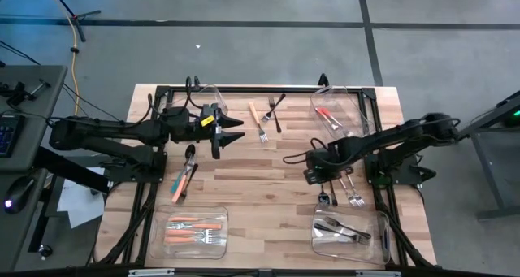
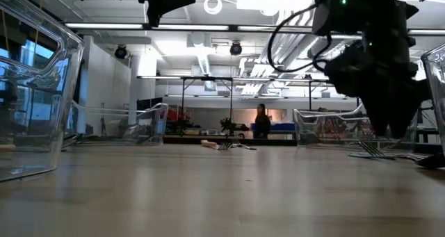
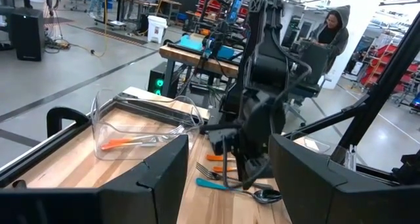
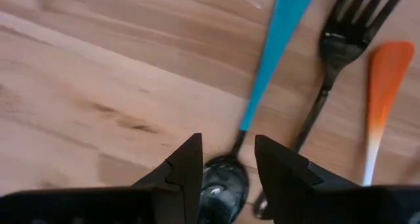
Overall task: Sort silverware by color (type)
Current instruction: Put the blue spoon into the top left transparent bin
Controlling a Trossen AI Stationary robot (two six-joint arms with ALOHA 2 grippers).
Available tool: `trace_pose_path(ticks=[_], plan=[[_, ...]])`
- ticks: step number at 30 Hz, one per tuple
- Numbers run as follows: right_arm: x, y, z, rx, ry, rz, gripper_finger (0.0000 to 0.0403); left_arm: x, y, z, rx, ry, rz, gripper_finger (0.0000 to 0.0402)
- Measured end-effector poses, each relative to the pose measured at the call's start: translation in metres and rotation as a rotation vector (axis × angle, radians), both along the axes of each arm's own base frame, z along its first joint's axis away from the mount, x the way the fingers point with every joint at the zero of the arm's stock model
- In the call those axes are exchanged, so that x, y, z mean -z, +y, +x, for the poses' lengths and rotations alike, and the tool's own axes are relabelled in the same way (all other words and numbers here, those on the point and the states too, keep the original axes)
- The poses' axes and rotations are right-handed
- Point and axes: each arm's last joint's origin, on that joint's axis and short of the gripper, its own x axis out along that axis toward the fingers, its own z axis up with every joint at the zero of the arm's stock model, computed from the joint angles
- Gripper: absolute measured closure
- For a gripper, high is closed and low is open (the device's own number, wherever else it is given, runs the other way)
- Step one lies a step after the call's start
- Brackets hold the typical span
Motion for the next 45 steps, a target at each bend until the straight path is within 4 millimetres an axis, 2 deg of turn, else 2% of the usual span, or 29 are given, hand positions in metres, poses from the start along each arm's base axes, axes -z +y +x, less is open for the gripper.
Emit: trace_pose_path(ticks=[9,19,23,30,45], plan=[[0.024,0.006,0.007,-0.023,0.093,-0.011,0.0279,0.0,0.0,0.0,0.001,0.001,-0.01,0.0202],[0.035,0.007,0.009,-0.092,0.137,-0.022,0.0283,0.0,0.0,0.0,0.001,0.002,-0.01,0.0202],[0.036,0.007,0.009,-0.093,0.143,-0.029,0.031,0.0,0.0,0.0,-0.004,0.002,-0.009,0.0202],[0.036,0.006,0.009,-0.095,0.147,-0.031,0.0394,0.0,0.0,0.0,-0.006,0.002,-0.009,0.0202],[0.037,0.006,0.008,-0.094,0.15,-0.025,0.0399,0.0,0.0,0.0,-0.015,0.002,-0.009,0.0202]])
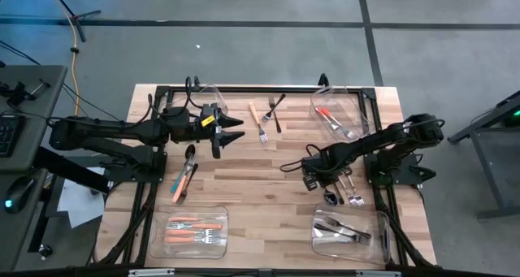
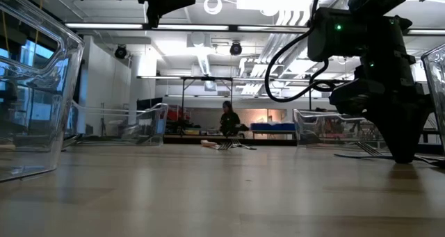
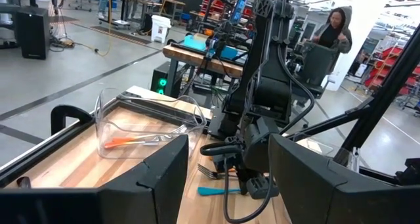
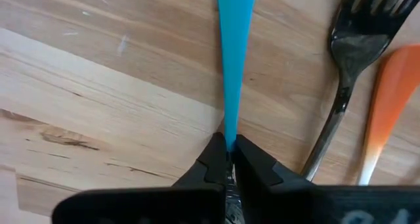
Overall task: Sort silverware by color (type)
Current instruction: Put the blue spoon into the top left transparent bin
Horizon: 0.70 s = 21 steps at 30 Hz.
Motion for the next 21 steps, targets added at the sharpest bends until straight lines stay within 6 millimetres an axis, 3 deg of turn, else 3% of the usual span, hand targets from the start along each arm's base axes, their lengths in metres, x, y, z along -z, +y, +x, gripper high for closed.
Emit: trace_pose_path(ticks=[8,16,21], plan=[[-0.009,0.001,0.008,-0.073,-0.056,0.001,0.0401,0.0,0.0,0.0,-0.004,0.0,0.0,0.0202],[-0.026,-0.023,0.047,-0.121,-0.471,-0.1,0.0402,0.0,0.001,0.0,-0.053,-0.004,0.003,0.0202],[-0.044,-0.047,0.073,-0.167,-0.795,-0.279,0.0402,0.0,0.001,0.0,-0.055,-0.004,0.003,0.0202]])
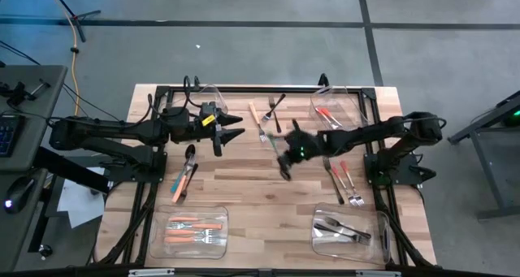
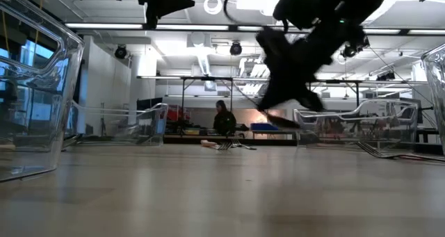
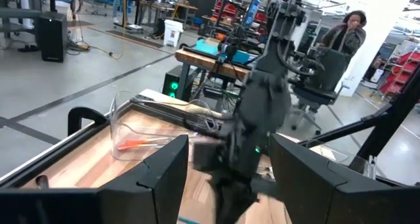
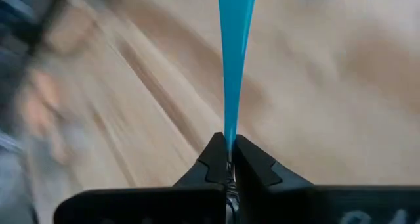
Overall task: Sort silverware by color (type)
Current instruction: Put the blue spoon into the top left transparent bin
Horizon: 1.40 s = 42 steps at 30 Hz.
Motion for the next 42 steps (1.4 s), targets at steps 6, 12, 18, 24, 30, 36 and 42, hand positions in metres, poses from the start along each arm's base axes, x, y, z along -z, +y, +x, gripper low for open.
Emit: trace_pose_path(ticks=[6,12,18,24,30,36,42], plan=[[-0.038,-0.026,0.021,-0.035,-0.452,-0.156,0.0402,-0.002,0.002,-0.001,-0.091,-0.037,-0.06,0.0202],[-0.069,-0.032,0.024,-0.117,-0.754,-0.294,0.0403,-0.007,0.003,-0.001,-0.102,-0.1,-0.116,0.0202],[-0.088,-0.023,0.017,-0.185,-0.825,-0.396,0.0403,-0.012,0.001,-0.001,-0.03,-0.157,-0.141,0.0202],[-0.099,-0.015,0.02,-0.319,-0.797,-0.411,0.0403,-0.014,-0.002,0.0,0.073,-0.159,-0.077,0.0202],[-0.118,-0.011,0.029,-0.432,-0.641,-0.499,0.0403,-0.014,-0.002,0.0,0.073,-0.151,-0.025,0.0202],[-0.131,-0.019,0.031,-0.43,-0.626,-0.542,0.0403,-0.014,-0.004,0.0,0.078,-0.149,-0.026,0.0202],[-0.132,-0.02,0.031,-0.429,-0.628,-0.542,0.0403,-0.014,-0.008,0.0,0.091,-0.139,0.034,0.0202]])
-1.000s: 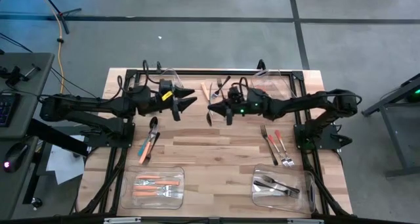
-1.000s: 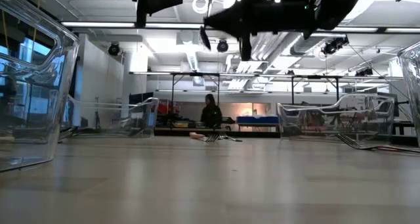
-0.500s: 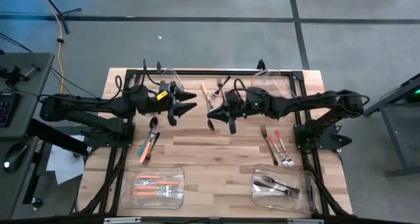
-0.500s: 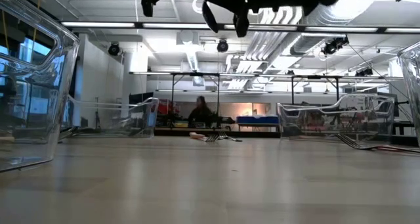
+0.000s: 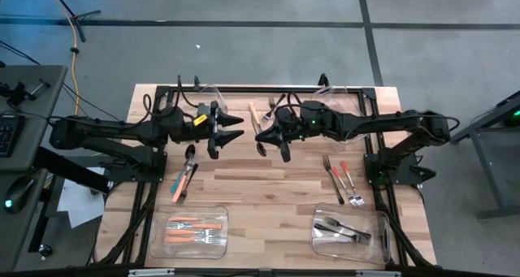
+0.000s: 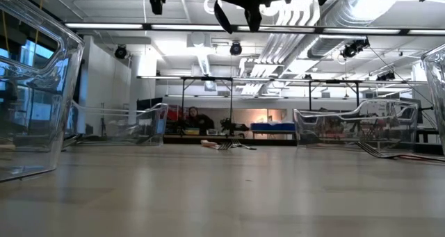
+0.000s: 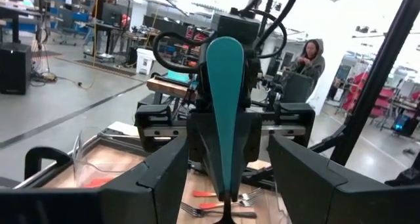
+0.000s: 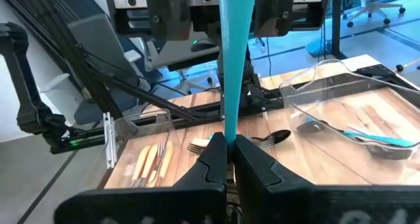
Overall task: Sort silverware by color (type)
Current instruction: Put the blue spoon into the top left transparent bin
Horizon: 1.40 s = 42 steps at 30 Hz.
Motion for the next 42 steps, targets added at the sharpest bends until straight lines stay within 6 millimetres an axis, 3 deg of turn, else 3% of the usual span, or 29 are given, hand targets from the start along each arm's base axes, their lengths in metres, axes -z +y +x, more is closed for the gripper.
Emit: trace_pose_path(ticks=[7,18,24,28,35,42], plan=[[0.0,0.0,0.0,0.0,0.001,-0.001,0.0403,0.0,-0.001,0.003,0.002,-0.022,0.004,0.0202],[0.0,0.0,0.0,-0.001,-0.002,-0.001,0.0403,0.017,0.0,0.048,0.019,0.014,-0.03,0.0202],[0.0,0.0,0.0,-0.001,0.0,-0.005,0.0403,0.015,0.0,0.056,0.015,0.013,-0.012,0.0209],[0.0,0.0,0.0,0.0,-0.001,-0.014,0.0403,0.014,0.001,0.055,0.006,0.013,-0.003,0.0251],[0.0,0.0,0.0,0.002,-0.001,-0.014,0.0403,0.014,0.002,0.055,0.001,0.015,0.005,0.0383],[0.0,0.0,0.0,0.008,0.001,-0.002,0.0391,0.014,0.002,0.055,-0.021,0.017,0.003,0.039]])
